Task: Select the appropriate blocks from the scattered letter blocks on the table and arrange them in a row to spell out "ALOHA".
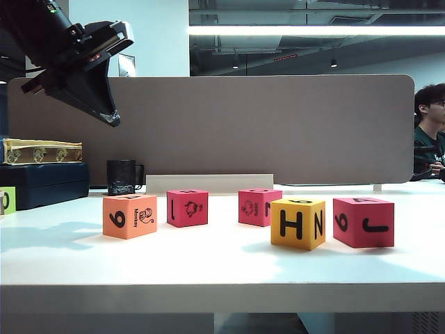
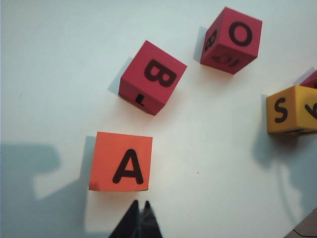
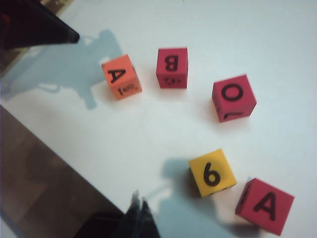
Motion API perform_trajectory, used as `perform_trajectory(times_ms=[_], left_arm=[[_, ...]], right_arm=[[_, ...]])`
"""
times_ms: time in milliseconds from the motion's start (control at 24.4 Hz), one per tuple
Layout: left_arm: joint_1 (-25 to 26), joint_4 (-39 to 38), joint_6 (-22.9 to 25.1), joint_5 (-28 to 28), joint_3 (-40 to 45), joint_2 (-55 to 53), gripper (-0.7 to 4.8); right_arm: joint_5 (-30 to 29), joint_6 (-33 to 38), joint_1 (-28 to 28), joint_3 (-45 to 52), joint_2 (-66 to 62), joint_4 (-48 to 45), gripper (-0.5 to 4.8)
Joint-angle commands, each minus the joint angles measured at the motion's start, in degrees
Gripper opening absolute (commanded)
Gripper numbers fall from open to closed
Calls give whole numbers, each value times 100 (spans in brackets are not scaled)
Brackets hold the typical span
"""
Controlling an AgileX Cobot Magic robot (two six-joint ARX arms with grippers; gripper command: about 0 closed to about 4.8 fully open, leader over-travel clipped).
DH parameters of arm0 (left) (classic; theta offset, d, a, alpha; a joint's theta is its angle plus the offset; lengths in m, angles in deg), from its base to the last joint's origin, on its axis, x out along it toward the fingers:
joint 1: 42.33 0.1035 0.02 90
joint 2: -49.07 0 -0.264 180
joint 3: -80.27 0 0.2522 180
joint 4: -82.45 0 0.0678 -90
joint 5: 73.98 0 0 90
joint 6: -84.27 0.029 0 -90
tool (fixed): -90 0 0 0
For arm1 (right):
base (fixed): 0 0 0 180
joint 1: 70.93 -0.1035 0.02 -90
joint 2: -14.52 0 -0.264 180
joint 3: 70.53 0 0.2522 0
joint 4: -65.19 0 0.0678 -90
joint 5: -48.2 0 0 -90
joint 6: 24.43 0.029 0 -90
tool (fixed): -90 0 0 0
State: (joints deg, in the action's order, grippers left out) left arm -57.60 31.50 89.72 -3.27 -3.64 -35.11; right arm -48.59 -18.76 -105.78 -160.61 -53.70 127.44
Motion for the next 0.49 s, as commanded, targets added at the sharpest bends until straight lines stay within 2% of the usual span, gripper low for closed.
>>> perform_trajectory(times_ms=[41, 493], left_arm=[[2, 17, 61, -15, -33, 7, -6], [0, 20, 343, -131, -116, 4, 7]], right_arm=[[70, -33, 13, -177, 17, -9, -4], [216, -144, 11, -184, -31, 354, -4]])
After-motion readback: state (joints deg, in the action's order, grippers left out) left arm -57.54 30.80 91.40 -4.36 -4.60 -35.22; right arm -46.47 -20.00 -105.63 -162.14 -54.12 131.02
